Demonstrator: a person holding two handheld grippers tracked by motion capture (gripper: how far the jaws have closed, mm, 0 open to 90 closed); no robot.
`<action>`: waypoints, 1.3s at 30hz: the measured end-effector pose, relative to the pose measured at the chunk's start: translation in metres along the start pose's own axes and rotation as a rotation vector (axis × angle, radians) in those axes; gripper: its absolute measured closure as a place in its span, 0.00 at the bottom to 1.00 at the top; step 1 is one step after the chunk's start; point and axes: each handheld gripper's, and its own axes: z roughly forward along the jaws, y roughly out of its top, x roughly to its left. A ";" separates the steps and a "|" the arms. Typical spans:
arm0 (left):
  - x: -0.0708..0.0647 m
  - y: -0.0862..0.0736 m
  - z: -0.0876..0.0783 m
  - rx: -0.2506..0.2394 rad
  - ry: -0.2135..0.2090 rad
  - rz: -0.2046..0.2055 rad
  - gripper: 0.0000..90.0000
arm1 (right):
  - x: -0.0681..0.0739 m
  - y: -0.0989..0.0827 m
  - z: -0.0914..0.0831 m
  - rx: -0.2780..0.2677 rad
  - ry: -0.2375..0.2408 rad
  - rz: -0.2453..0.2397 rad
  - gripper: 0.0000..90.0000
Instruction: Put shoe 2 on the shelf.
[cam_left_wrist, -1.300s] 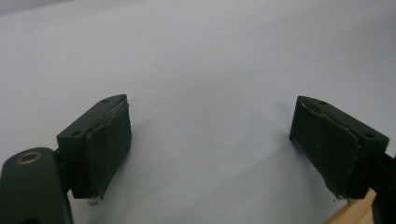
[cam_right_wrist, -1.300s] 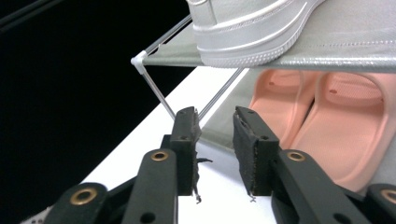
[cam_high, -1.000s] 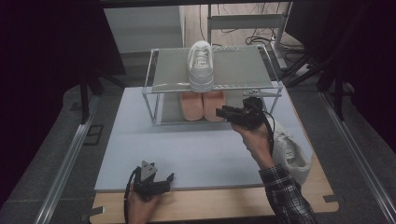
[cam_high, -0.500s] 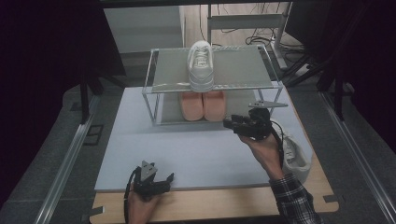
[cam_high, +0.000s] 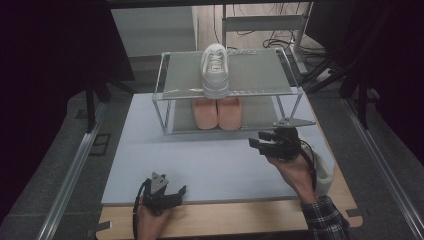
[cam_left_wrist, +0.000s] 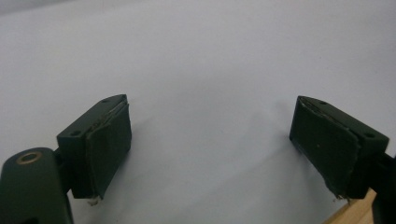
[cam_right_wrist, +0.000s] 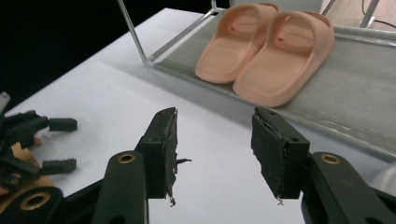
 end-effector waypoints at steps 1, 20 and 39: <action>0.000 0.000 0.000 0.000 0.000 0.000 0.14 | 0.000 -0.001 -0.002 0.007 -0.003 -0.002 0.57; 0.000 0.000 0.000 0.000 0.001 0.000 0.14 | -0.021 -0.032 -0.044 0.097 -0.150 -0.045 0.59; 0.000 0.000 0.000 0.000 0.002 -0.004 0.14 | -0.063 -0.062 -0.098 0.108 -0.288 0.019 0.60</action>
